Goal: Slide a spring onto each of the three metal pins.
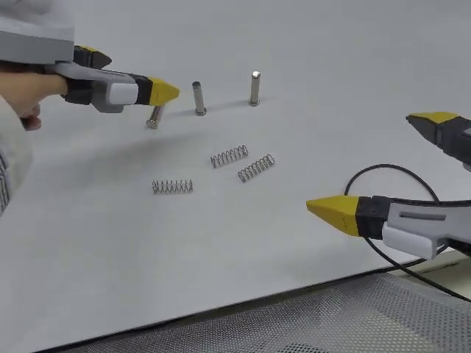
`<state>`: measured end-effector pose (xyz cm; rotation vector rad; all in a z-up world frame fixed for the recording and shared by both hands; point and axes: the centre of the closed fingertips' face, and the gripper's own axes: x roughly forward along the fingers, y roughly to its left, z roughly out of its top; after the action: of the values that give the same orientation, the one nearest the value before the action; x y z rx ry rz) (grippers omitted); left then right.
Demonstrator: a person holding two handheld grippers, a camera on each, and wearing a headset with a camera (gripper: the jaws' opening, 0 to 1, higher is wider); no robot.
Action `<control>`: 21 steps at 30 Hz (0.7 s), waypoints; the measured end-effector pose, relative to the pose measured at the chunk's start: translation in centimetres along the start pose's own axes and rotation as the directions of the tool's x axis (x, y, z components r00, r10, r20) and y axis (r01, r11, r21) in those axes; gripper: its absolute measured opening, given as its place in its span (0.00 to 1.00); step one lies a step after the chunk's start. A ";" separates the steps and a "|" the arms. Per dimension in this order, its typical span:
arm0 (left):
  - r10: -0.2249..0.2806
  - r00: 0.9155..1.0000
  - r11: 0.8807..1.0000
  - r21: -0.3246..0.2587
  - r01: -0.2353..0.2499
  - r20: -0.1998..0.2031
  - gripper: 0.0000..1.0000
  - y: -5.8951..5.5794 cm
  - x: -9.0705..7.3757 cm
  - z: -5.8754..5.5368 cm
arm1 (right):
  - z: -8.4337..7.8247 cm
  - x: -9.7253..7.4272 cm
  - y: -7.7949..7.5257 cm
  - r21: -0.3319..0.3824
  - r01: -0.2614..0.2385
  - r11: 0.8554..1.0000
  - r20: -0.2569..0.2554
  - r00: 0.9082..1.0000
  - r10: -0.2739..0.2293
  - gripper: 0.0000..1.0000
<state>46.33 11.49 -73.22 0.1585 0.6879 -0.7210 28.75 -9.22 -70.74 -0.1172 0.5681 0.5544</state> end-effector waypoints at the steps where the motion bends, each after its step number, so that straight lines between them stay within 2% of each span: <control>1: -0.001 1.000 1.000 0.001 0.001 -0.003 0.67 0.0 0.1 0.0 | 0.0 0.0 0.0 0.000 0.000 1.000 0.000 1.000 0.000 0.96; 4: -0.017 1.000 1.000 -0.018 0.017 -0.021 0.61 -0.6 0.4 0.1 | 0.1 0.1 0.1 0.006 -0.004 1.000 0.006 1.000 0.004 0.96; 7: -0.019 1.000 0.997 -0.077 0.018 -0.008 0.54 -0.1 1.1 0.4 | 0.3 0.1 0.1 0.013 -0.003 1.000 0.013 1.000 0.003 0.95; 9: -0.023 1.000 0.996 -0.089 0.022 -0.007 0.52 0.1 1.6 0.4 | 0.3 0.1 0.1 0.013 -0.002 1.000 0.010 1.000 0.002 0.95; 11: -0.021 1.000 0.996 -0.085 0.020 -0.016 0.51 0.3 2.0 0.2 | 0.3 0.1 0.2 0.009 -0.003 1.000 0.007 1.000 0.003 0.95; 13: -0.012 0.999 0.998 -0.061 0.009 -0.047 0.48 0.6 2.4 -0.3 | 0.3 0.2 0.2 0.011 -0.003 1.000 0.009 1.000 0.003 0.95; 19: -0.008 0.998 0.997 -0.083 0.003 -0.059 0.40 1.0 3.6 -0.8 | 0.2 0.3 0.3 0.020 -0.004 1.000 0.006 1.000 0.004 0.95; 21: -0.004 0.997 0.997 -0.074 -0.001 -0.071 0.37 1.0 4.0 -1.2 | 0.2 0.3 0.4 0.019 -0.005 1.000 0.005 1.000 0.005 0.95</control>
<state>48.52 10.45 -76.76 0.1163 0.7812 -0.6933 28.90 -8.70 -70.72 -0.0961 0.5693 0.5535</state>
